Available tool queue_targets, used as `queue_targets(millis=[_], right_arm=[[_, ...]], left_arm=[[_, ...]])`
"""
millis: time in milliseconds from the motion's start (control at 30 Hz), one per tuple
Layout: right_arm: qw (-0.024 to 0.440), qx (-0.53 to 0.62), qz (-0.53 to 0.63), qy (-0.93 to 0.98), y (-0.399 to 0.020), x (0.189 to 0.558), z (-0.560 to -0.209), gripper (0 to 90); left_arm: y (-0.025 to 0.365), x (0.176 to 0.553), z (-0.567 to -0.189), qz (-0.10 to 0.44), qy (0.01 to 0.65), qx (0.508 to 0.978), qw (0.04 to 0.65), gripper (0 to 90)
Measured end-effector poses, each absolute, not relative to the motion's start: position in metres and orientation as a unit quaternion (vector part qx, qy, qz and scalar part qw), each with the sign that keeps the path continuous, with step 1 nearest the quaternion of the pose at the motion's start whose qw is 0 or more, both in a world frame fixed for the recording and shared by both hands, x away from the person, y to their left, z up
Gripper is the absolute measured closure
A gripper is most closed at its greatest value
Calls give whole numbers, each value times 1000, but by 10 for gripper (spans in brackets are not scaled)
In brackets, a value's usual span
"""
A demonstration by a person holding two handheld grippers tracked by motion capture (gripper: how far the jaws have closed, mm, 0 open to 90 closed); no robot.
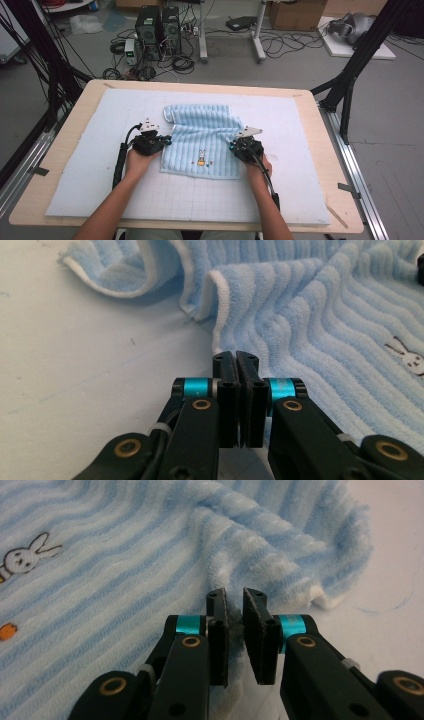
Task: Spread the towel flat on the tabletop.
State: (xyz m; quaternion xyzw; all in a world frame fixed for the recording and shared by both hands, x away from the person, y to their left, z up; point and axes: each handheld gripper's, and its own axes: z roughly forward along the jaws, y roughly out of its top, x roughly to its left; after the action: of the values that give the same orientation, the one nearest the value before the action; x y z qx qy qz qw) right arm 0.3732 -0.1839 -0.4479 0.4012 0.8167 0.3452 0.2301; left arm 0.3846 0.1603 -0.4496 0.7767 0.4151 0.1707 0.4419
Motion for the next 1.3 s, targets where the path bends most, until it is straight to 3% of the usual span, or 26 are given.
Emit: queue_targets(millis=[33, 100, 233, 600, 767, 867, 1000, 1300], right_arm=[[232, 401, 344, 816, -184, 373, -448, 766], [229, 400, 351, 815, -187, 370, -445, 709], [216, 395, 376, 810, -196, 361, -437, 641], [207, 410, 412, 787, -213, 323, -438, 462], [213, 425, 427, 769, -215, 303, -437, 362], [205, 431, 428, 768, -215, 298, -439, 351], [196, 414, 409, 789, -214, 296, -440, 376], [173, 394, 408, 805, -214, 301, -436, 449]], left_arm=[[162, 384, -448, 172, 414, 774, 447, 818], [168, 382, -444, 160, 436, 757, 459, 617], [181, 372, -439, 157, 429, 759, 464, 500], [202, 321, -439, 152, 377, 758, 510, 385], [210, 300, -439, 151, 385, 755, 508, 302], [217, 293, -439, 163, 397, 749, 504, 248], [223, 293, -439, 165, 410, 742, 504, 243], [215, 298, -444, 144, 427, 752, 481, 411]])
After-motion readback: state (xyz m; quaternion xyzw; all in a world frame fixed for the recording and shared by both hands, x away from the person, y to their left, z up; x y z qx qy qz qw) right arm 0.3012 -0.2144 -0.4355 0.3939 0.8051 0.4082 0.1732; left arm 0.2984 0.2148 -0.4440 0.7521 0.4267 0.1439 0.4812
